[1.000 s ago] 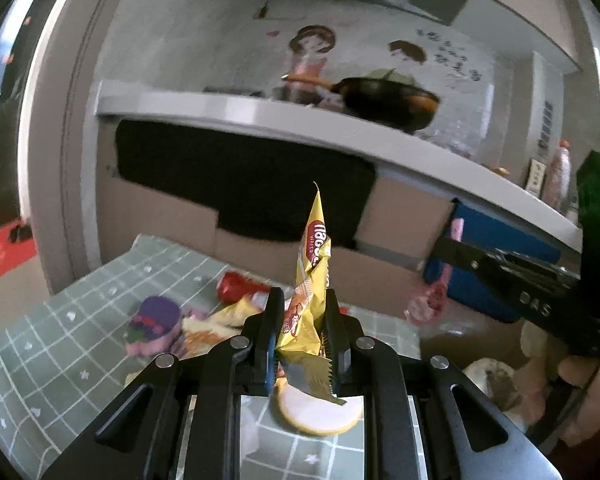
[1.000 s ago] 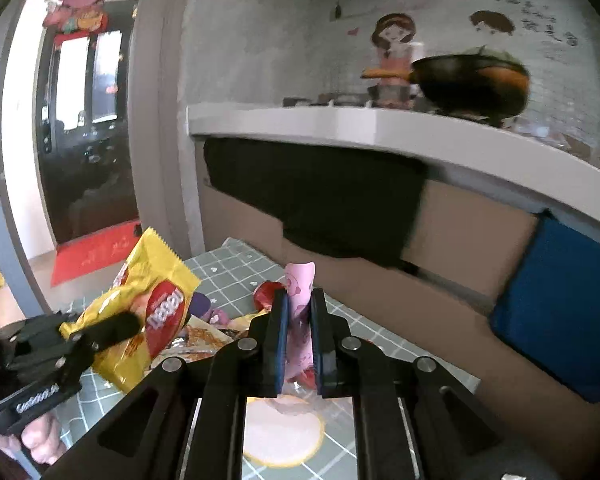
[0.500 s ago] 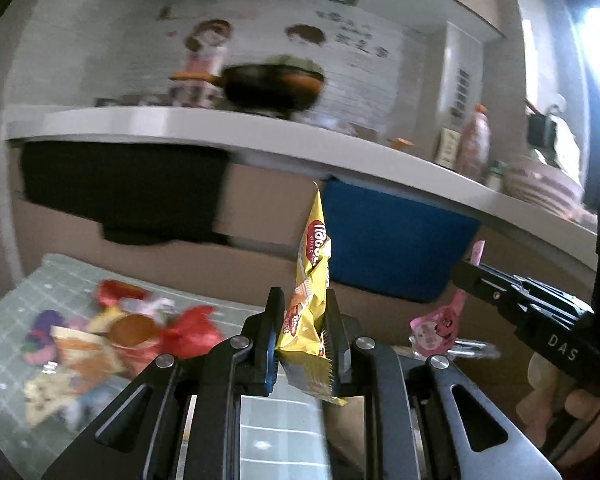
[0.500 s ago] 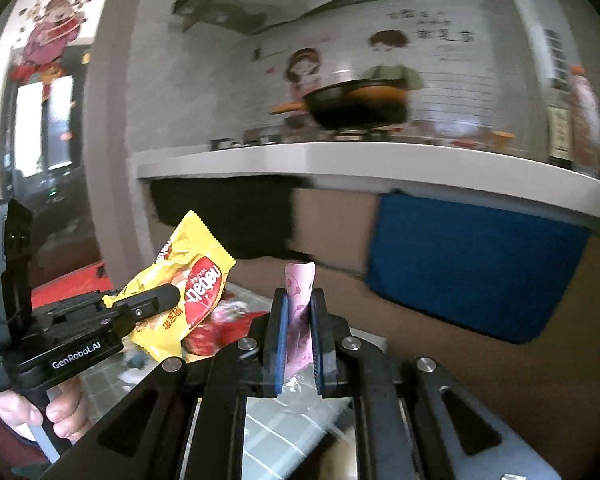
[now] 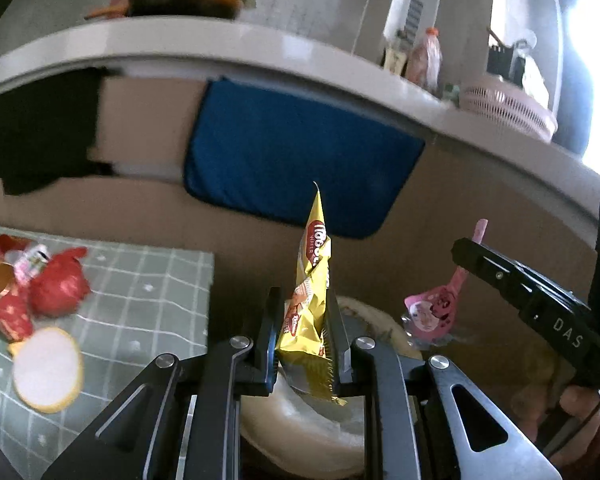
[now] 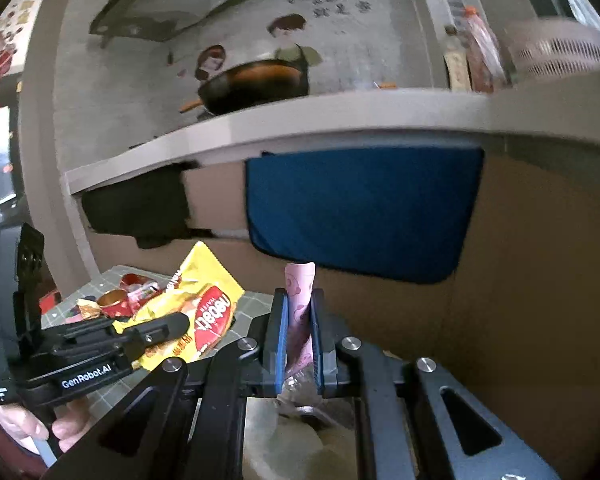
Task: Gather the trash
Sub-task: 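Carry both items over the trash bin and open both grippers to drop them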
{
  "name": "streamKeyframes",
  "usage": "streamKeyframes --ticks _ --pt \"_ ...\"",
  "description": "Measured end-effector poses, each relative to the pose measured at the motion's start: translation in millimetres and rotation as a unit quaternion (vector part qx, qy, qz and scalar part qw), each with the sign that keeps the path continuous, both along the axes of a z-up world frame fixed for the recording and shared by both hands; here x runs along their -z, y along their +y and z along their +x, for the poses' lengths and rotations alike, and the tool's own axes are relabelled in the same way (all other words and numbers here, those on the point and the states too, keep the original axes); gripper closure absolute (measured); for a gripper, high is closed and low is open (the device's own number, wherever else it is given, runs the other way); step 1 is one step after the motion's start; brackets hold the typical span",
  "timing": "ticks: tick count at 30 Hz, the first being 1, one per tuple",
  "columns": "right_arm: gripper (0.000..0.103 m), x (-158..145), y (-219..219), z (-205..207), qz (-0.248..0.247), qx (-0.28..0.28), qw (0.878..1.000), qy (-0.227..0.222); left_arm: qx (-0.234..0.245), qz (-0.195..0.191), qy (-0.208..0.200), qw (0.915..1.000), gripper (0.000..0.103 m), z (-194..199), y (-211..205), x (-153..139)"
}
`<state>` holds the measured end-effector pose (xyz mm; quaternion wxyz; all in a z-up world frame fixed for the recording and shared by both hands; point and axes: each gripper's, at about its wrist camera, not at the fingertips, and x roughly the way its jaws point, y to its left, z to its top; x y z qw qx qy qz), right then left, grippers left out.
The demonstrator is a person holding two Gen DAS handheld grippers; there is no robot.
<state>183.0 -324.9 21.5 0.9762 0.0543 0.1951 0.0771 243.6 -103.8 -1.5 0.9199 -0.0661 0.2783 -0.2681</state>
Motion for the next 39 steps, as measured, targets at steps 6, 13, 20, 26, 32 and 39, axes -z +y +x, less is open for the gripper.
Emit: streamKeyframes --ticks 6,13,20,26,32,39 --pt "0.093 30.8 -22.5 19.0 0.019 0.016 0.999 0.027 0.033 0.008 0.063 0.9974 0.084 20.8 -28.7 36.7" --pt "0.093 60.3 -42.0 35.0 0.039 0.028 0.997 0.056 0.068 0.004 0.114 0.9911 0.082 40.1 -53.2 77.3" --pt "0.093 81.5 -48.6 45.0 0.056 0.029 0.995 0.079 0.076 -0.038 0.128 0.9881 0.051 47.4 -38.3 80.6" --pt "0.092 97.1 -42.2 53.2 0.061 0.015 0.994 0.091 0.025 -0.053 0.112 0.992 0.051 37.4 -4.7 67.9" --pt "0.092 130.3 -35.7 68.9 0.064 0.015 0.989 0.129 0.012 -0.013 0.083 0.9964 0.051 12.5 14.1 64.0" --pt "0.083 156.4 -31.8 67.1 0.057 0.021 0.984 0.169 -0.021 -0.005 0.064 0.9977 0.051 -10.8 44.7 57.7"
